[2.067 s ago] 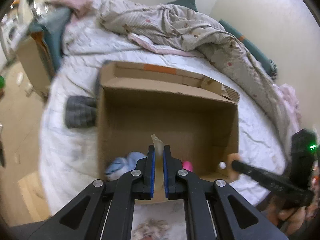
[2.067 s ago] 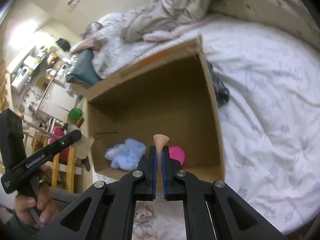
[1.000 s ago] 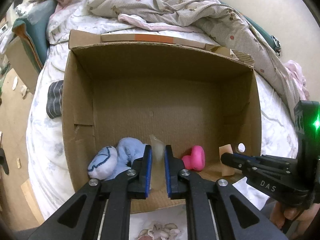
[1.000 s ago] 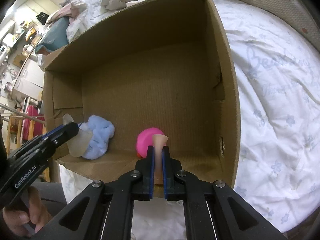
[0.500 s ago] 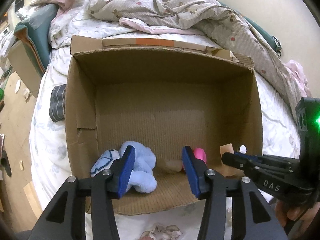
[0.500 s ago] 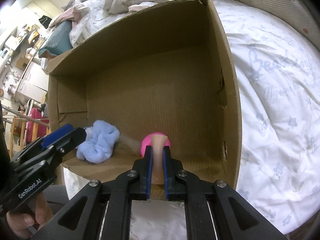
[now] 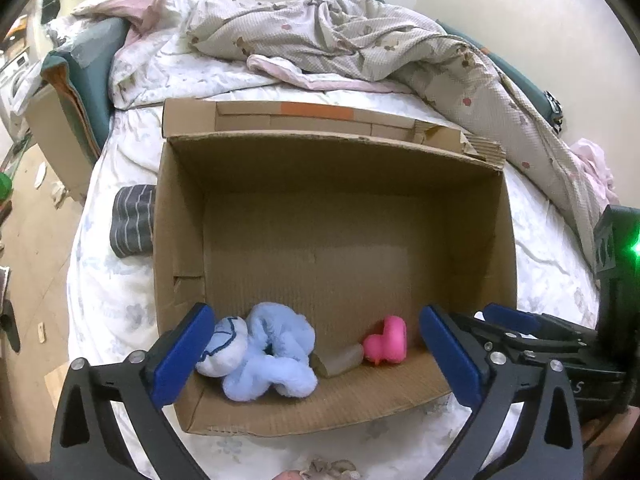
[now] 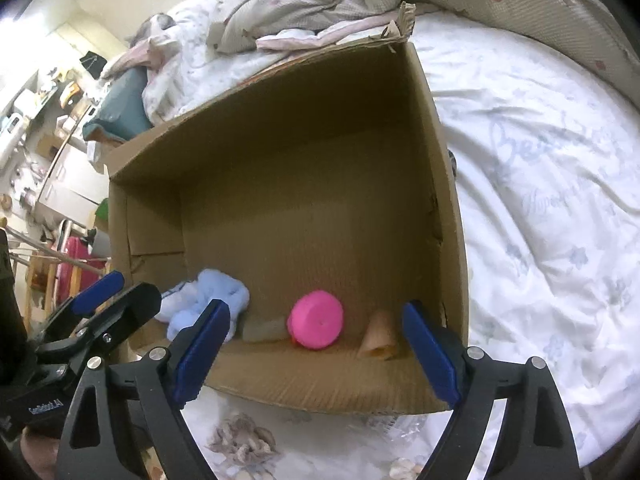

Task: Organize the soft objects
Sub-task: 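Open the right tool to drop the sponge and withdraw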

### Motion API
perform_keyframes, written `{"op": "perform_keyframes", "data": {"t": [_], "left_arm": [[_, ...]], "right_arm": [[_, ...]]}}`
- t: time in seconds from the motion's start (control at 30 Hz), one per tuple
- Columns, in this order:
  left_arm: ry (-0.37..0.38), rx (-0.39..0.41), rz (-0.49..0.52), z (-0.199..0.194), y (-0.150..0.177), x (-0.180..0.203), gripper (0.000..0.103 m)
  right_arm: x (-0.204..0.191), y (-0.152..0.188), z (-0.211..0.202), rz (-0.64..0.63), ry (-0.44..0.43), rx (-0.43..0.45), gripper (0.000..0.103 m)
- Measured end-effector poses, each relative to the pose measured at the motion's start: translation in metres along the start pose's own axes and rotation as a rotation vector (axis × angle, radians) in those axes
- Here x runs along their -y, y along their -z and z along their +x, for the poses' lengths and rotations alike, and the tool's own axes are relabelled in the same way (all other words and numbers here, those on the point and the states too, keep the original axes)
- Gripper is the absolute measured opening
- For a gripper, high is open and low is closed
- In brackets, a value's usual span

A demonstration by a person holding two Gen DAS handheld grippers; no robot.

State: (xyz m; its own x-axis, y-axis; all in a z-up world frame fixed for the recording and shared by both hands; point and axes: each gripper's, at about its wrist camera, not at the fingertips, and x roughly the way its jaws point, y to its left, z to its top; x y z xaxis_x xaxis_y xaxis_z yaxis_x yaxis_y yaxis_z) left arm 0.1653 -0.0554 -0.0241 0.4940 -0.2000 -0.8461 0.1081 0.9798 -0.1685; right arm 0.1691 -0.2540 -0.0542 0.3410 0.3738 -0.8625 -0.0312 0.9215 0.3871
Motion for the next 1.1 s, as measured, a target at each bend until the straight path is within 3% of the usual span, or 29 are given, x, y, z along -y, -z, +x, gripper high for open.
{"op": "perform_keyframes", "data": {"t": [0.13, 0.57, 0.8, 1.1], "left_arm": [[0.017, -0.008, -0.001, -0.002, -0.001, 0.001, 0.103], [-0.04, 0.035, 0.035, -0.028, 0.013, 0.001, 0.103], [-0.088, 0.067, 0.038, -0.053, 0.027, -0.008, 0.103], [-0.127, 0.044, -0.016, -0.07, 0.061, -0.022, 0.103]], "right_arm": [[-0.001, 0.0, -0.001, -0.007, -0.008, -0.003, 0.094], [0.007, 0.01, -0.017, 0.022, -0.012, 0.002, 0.094], [0.005, 0.023, -0.039, 0.031, 0.001, 0.054, 0.094], [-0.012, 0.048, -0.062, -0.094, 0.066, 0.109, 0.093]]}}
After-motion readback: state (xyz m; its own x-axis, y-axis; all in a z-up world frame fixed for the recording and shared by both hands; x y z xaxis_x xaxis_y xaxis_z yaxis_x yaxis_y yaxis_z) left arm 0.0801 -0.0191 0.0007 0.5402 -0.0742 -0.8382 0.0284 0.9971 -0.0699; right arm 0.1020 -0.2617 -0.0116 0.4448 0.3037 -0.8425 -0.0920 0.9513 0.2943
